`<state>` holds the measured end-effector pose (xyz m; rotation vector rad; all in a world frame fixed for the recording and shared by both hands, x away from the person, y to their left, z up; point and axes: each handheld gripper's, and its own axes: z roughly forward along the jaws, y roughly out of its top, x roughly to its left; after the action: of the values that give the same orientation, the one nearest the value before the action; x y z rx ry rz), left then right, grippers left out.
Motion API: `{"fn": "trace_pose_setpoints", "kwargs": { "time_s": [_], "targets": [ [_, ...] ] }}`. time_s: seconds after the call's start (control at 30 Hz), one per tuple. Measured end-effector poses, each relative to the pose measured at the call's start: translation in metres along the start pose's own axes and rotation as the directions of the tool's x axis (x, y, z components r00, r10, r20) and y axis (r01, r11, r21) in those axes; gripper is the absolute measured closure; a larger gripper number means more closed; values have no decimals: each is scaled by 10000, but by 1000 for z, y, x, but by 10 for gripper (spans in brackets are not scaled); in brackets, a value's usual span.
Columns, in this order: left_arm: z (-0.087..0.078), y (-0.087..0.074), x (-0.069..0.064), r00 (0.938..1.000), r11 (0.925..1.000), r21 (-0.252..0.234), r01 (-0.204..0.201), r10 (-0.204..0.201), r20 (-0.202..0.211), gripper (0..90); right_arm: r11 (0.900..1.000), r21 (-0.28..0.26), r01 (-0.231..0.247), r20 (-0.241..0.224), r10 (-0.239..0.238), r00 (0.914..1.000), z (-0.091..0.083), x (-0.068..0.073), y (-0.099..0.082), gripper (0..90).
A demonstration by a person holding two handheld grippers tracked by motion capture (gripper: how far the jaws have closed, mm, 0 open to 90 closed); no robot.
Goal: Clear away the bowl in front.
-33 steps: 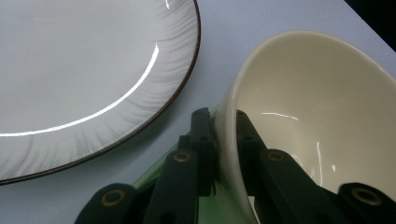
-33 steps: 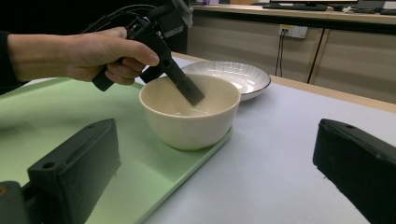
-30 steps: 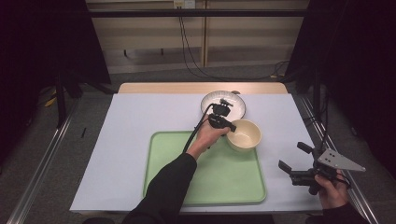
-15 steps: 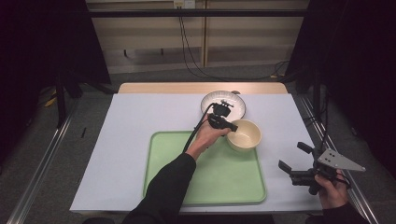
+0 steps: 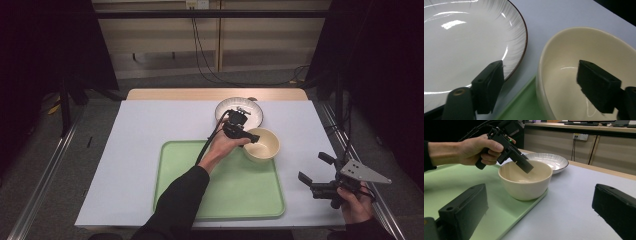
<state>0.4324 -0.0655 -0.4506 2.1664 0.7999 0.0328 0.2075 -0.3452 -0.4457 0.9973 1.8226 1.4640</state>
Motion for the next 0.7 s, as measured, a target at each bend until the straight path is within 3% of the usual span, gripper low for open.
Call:
{"fn": "trace_pose_setpoints", "kwargs": {
  "time_s": [0.17,0.23,0.53,0.7],
  "targets": [
    [-4,-1,0,9999,9996,-267,94,-96,-79,101,10000,24,15,23,-15,10000,-1,0,0,0],
    [-6,-2,2,9999,9993,-347,-156,156,2,39,10000,-40,-36,24,36,10000,0,0,0,0],
    [-25,-5,6,9989,9935,-1138,-90,38,-458,30,10000,-19,-20,81,20,10000,0,0,0,0],
    [-34,-11,10,9939,9877,-1458,-556,408,-1024,30,10000,-8,10,92,-9,10000,0,-1,0,0]
  ]
}}
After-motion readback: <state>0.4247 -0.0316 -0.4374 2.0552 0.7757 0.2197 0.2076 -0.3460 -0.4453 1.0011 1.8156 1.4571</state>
